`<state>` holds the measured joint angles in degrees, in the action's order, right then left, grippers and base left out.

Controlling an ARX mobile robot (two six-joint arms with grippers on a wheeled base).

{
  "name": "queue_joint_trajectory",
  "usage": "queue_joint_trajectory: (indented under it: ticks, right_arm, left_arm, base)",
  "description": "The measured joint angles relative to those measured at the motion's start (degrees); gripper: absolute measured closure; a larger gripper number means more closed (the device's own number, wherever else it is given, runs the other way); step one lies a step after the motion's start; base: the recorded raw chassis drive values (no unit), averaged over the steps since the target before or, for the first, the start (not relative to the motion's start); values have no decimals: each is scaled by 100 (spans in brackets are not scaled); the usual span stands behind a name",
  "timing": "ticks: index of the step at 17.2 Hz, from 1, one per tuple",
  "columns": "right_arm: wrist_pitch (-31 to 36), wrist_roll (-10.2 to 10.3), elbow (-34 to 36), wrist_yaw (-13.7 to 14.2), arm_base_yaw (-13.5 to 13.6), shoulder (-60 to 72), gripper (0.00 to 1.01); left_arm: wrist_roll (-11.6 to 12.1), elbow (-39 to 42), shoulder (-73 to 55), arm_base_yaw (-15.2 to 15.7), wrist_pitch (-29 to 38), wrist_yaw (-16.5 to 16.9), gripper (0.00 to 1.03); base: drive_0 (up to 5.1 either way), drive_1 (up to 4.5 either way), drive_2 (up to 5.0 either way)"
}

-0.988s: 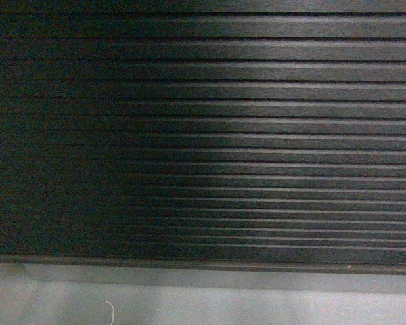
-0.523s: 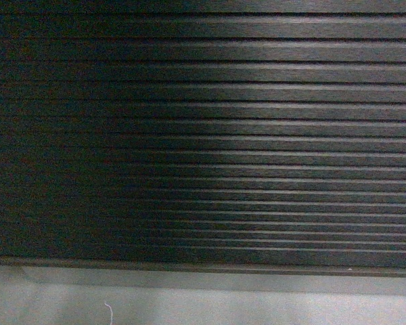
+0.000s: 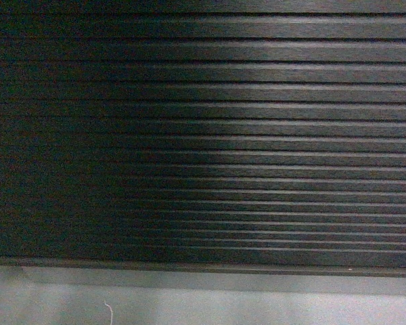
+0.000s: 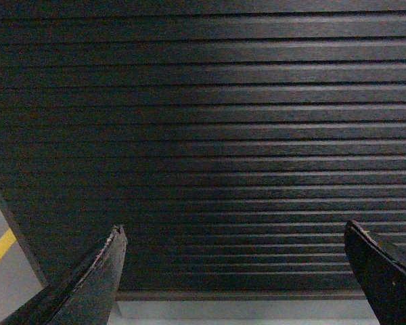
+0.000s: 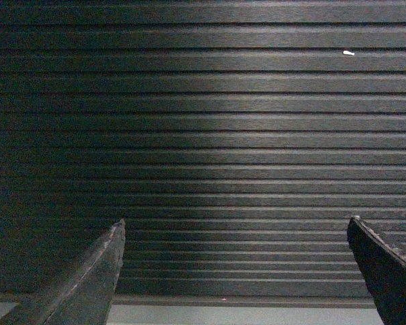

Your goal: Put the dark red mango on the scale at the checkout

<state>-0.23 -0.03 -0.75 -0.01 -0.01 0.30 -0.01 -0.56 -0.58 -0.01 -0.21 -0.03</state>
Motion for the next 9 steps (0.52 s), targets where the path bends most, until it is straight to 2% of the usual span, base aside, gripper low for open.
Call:
queue_joint_trajectory:
  ticks: [9]
  right_arm:
    - [0,0,0,2,0,0,3]
  left_arm:
    - [0,0,0,0,0,0,5]
  base:
    - [0,0,0]
